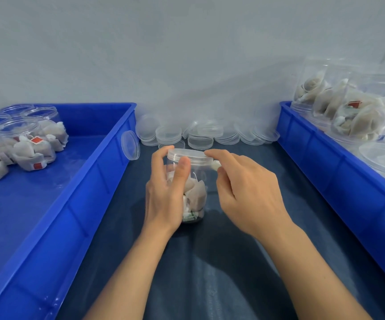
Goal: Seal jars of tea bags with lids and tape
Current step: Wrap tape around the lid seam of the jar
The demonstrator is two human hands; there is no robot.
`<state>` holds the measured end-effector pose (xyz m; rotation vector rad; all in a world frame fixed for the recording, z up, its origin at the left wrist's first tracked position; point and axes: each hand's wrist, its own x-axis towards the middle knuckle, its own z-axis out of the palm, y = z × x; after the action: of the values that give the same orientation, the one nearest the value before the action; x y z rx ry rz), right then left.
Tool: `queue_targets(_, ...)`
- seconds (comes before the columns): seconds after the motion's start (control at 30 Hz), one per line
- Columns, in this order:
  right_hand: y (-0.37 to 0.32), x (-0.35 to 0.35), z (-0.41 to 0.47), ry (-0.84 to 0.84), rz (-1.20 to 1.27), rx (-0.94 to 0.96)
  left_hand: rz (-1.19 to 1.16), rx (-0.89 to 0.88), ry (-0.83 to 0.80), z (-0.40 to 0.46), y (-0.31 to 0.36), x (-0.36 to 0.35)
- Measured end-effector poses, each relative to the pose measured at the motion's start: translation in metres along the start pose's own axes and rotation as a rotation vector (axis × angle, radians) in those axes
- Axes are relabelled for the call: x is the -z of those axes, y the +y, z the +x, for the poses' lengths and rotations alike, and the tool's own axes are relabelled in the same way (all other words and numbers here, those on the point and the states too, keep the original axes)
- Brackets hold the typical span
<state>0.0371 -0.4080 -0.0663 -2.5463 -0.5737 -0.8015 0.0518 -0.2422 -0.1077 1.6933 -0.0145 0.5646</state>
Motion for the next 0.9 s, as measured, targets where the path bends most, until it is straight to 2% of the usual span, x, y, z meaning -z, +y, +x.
queue_targets(0.67,0.01,-0.005,0.003,-0.041,0.088,-0.025,-0.104,0.012,-0.042,0.005,-0.005,0.004)
queue_targets(0.9,0.011,-0.003,0.003,-0.077,0.075,-0.052,-0.129,-0.018,-0.118,0.005,-0.006,0.008)
